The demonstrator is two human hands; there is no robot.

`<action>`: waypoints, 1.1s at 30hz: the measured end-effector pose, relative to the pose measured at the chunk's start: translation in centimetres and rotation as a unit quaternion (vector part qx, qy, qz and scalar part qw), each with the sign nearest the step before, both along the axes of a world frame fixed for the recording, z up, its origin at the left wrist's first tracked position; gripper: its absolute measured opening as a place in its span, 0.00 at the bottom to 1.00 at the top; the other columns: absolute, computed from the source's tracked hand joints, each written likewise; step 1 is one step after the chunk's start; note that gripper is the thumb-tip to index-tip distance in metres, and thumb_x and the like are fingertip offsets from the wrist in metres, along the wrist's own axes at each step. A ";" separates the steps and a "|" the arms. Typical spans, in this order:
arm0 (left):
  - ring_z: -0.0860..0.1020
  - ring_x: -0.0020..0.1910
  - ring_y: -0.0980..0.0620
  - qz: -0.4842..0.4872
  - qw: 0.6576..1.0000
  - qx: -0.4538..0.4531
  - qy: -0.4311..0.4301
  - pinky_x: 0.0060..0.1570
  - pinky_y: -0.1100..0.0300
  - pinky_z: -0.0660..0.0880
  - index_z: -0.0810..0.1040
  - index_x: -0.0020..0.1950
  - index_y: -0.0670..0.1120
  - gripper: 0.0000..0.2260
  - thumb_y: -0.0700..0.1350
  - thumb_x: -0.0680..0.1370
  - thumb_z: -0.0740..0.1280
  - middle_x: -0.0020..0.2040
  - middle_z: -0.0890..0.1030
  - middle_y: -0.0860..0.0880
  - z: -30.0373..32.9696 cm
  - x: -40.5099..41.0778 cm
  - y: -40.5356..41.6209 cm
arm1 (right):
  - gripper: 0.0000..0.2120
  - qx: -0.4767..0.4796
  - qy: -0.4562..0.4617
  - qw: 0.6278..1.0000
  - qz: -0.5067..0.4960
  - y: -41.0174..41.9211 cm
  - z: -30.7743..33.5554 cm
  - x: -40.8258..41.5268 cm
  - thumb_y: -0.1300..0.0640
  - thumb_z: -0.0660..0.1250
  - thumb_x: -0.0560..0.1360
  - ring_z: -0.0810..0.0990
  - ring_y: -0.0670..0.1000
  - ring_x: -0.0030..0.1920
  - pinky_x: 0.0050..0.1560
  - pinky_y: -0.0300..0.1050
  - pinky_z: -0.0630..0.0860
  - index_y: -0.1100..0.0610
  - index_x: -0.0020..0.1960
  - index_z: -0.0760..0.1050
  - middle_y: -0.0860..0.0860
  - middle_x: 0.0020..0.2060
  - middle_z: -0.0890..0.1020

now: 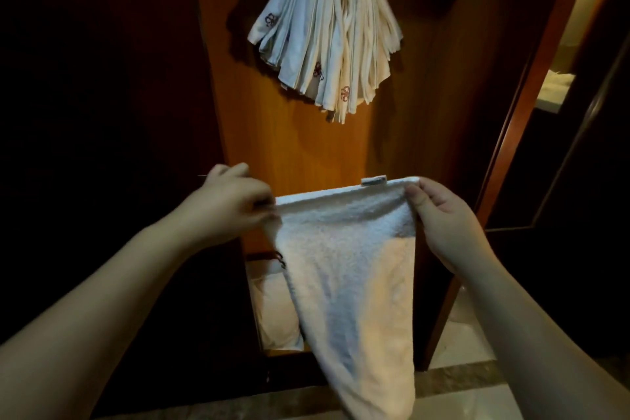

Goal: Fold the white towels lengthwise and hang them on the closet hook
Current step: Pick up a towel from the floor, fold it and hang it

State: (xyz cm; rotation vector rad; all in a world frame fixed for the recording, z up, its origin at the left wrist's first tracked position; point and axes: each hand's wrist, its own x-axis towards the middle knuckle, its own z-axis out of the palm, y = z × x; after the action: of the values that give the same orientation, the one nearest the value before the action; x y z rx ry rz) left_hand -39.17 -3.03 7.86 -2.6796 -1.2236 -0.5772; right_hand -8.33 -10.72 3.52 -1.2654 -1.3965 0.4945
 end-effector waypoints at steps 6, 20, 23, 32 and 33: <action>0.71 0.54 0.51 0.121 0.991 -0.052 0.031 0.57 0.52 0.67 0.72 0.59 0.58 0.11 0.55 0.78 0.66 0.48 0.71 0.56 3.2 1.3 -0.2 | 0.12 0.042 -0.015 0.999 -0.013 -0.2 1.5 -0.6 0.42 0.58 0.82 0.82 0.37 0.47 0.42 0.25 0.72 0.37 0.51 0.80 0.37 0.47 0.84; 0.82 0.43 0.52 -0.057 0.729 -0.217 -0.647 0.46 0.56 0.78 0.80 0.45 0.54 0.08 0.43 0.81 0.66 0.42 0.84 0.52 0.7 4.6 -2.4 | 0.11 0.160 0.107 0.973 -0.131 0.6 2.5 -2.2 0.40 0.57 0.83 0.81 0.36 0.44 0.39 0.26 0.72 0.35 0.49 0.77 0.36 0.44 0.83; 0.80 0.43 0.60 -0.008 0.714 -0.105 -0.692 0.44 0.65 0.77 0.78 0.46 0.62 0.06 0.52 0.81 0.65 0.43 0.83 0.57 -1.5 6.8 -3.1 | 0.12 0.181 0.116 0.966 -0.142 0.9 2.0 -3.1 0.44 0.56 0.84 0.79 0.34 0.41 0.38 0.25 0.71 0.33 0.48 0.76 0.34 0.42 0.82; 0.75 0.40 0.68 0.034 0.787 0.066 -0.613 0.39 0.75 0.68 0.74 0.52 0.53 0.03 0.45 0.83 0.62 0.41 0.77 0.60 -2.1 7.8 -3.0 | 0.10 0.216 0.071 0.962 -0.149 0.9 1.6 -1.8 0.40 0.55 0.83 0.74 0.34 0.35 0.34 0.27 0.69 0.33 0.49 0.75 0.39 0.38 0.79; 0.75 0.40 0.68 0.032 0.789 0.067 -0.610 0.39 0.74 0.69 0.74 0.51 0.55 0.04 0.45 0.83 0.62 0.41 0.77 0.60 -2.0 7.7 -3.0 | 0.10 0.214 0.071 0.963 -0.146 0.9 1.7 -1.7 0.39 0.55 0.83 0.74 0.34 0.36 0.35 0.26 0.69 0.33 0.50 0.75 0.38 0.39 0.79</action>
State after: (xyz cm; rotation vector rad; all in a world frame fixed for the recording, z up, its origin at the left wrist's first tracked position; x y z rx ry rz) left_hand -31.50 -6.02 5.82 -1.9444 -1.2967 -2.4635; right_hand -10.06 -9.82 5.20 -1.0342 -1.0967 0.0693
